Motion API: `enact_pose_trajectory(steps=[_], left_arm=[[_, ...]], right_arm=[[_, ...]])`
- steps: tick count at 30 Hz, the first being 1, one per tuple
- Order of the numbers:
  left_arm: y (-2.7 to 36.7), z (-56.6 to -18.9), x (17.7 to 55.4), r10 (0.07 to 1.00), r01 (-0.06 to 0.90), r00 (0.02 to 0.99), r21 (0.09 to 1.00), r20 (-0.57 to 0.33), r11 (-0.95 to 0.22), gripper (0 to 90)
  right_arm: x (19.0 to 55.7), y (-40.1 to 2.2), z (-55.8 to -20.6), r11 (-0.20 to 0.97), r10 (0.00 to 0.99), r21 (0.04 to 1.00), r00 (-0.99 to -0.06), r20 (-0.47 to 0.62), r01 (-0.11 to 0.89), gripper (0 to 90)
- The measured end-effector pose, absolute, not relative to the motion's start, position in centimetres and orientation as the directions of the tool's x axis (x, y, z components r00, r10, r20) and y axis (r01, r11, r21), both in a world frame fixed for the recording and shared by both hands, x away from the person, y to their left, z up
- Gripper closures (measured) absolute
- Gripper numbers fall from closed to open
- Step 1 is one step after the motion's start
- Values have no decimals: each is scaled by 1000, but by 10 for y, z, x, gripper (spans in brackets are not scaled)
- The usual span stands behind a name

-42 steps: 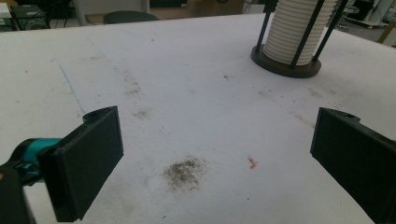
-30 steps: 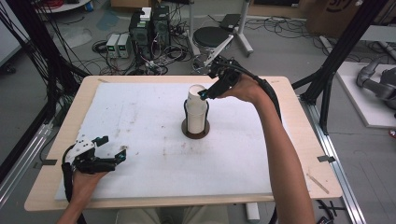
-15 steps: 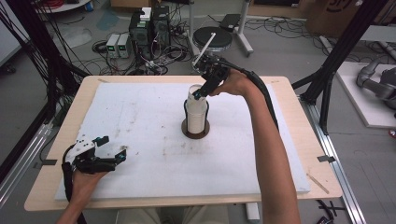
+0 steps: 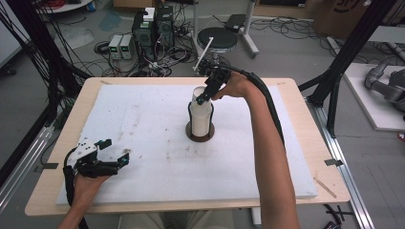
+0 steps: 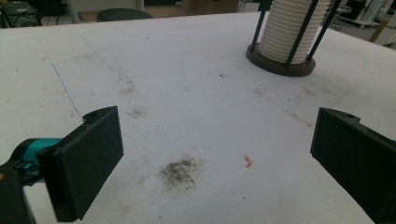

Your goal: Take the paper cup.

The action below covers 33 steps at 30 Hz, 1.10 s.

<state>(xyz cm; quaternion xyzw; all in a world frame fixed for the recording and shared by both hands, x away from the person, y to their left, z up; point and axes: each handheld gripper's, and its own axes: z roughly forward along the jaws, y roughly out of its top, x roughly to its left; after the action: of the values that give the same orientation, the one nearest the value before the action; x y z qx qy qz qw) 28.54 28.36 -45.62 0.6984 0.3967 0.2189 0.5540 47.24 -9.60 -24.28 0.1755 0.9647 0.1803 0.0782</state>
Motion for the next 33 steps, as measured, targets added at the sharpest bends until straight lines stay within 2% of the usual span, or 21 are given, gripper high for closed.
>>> enact_pose_trajectory(steps=[12,14,21,22,33], left_arm=[[284,-456,285,797,309,589,948,-134,-69,24],[284,-456,285,797,309,588,948,-134,-69,24],[284,-456,285,797,310,589,948,-133,-71,24],[283,-456,285,797,310,589,948,-133,-71,24],[284,-456,285,798,312,588,947,-132,-73,24]], right_arm=[[475,-92,-251,879,366,356,-927,-80,316,179],[475,-92,-251,882,360,355,-929,-82,310,244],[475,-94,-249,885,359,346,-930,-82,311,319],[475,-94,-248,888,354,346,-931,-88,304,352],[473,-97,-245,881,359,360,-929,-86,307,364]])
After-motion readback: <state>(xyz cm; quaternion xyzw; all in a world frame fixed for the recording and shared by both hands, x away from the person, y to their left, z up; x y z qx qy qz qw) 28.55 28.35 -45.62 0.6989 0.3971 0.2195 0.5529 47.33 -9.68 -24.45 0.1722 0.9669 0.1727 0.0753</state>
